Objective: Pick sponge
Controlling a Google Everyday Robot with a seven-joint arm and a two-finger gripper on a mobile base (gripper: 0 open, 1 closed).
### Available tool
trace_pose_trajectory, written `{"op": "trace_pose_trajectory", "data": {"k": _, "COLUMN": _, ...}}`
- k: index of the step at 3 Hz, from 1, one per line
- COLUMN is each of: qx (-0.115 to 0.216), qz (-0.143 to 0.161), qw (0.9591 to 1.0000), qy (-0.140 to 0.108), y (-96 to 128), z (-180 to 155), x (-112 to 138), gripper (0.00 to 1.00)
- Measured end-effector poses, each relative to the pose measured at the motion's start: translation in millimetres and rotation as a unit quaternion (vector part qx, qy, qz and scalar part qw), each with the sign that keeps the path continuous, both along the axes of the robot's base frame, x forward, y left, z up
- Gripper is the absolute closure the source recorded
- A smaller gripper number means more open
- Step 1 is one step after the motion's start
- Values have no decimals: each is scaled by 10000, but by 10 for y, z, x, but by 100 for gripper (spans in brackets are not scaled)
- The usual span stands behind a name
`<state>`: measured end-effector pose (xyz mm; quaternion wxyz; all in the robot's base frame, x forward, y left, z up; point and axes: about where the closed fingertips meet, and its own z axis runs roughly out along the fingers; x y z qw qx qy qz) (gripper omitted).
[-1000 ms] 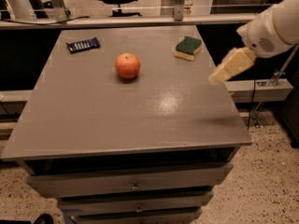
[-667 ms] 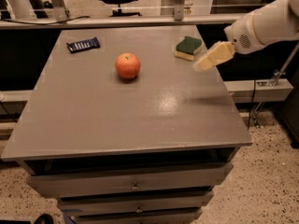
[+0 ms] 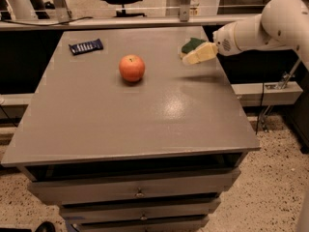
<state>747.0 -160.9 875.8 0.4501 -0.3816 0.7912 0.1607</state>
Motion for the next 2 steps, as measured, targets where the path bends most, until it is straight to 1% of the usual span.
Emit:
{"op": "trace_pose_trajectory", "data": {"k": 1, "qx": 147, "qz": 2, "qw": 9998, "qy": -125, "y": 27, "z": -223, "x": 286, "gripper": 0}}
{"op": "trace_pose_trajectory", "data": {"k": 2, "qx": 127, "qz": -66, "qw": 9997, "qy": -217, "y": -15, "z": -355, "x": 428, "gripper": 16}}
